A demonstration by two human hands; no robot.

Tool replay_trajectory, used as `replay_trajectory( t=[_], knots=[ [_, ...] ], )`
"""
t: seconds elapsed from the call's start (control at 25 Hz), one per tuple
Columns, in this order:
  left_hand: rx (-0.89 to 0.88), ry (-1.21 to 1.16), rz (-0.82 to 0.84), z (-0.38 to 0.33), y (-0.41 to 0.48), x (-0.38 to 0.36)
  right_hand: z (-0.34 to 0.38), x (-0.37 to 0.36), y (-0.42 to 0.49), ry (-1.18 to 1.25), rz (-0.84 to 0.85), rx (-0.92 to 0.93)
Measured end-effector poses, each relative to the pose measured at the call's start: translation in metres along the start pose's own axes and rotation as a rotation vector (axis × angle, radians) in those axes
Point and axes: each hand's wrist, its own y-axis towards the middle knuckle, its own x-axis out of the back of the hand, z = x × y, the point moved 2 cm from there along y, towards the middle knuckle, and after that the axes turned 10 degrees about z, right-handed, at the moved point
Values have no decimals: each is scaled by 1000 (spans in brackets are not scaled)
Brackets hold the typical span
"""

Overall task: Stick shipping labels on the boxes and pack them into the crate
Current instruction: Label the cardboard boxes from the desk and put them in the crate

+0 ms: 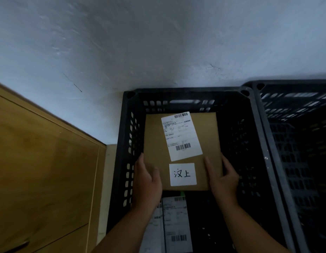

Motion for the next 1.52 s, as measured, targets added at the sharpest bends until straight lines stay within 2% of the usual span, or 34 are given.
replay_trajectory(
  t=[0.16, 0.32, 0.72, 0.84, 0.92, 1.04, 1.24, 1.36, 1.52],
  knots=[
    [43, 102, 50, 0, 4, -4, -11, 3, 8, -35, 8, 1],
    [168, 271, 147, 2, 13, -7, -33, -5, 12, -56, 46, -70],
    [218, 227, 189, 1, 39, -13, -62, -11, 21, -136, 103, -177],
    [206, 224, 176, -10, 32, -11, -45, -13, 14, -284, 62, -256],
    [115, 246, 178, -27, 11, -5, -19, -12, -1, -365, 54, -292],
    [-18, 347, 223, -62, -42, 21, 50, 3, -35, -387, 173, -212],
    [-150, 533, 296, -136, -136, 86, 206, 83, -105, -730, 251, -77],
    [-250, 659, 306, -196, -194, 103, 307, 165, -166, -829, 135, -16],
    [-616, 664, 343, -292, -287, 56, 413, 284, -252, -1039, -86, 127]
  ],
)
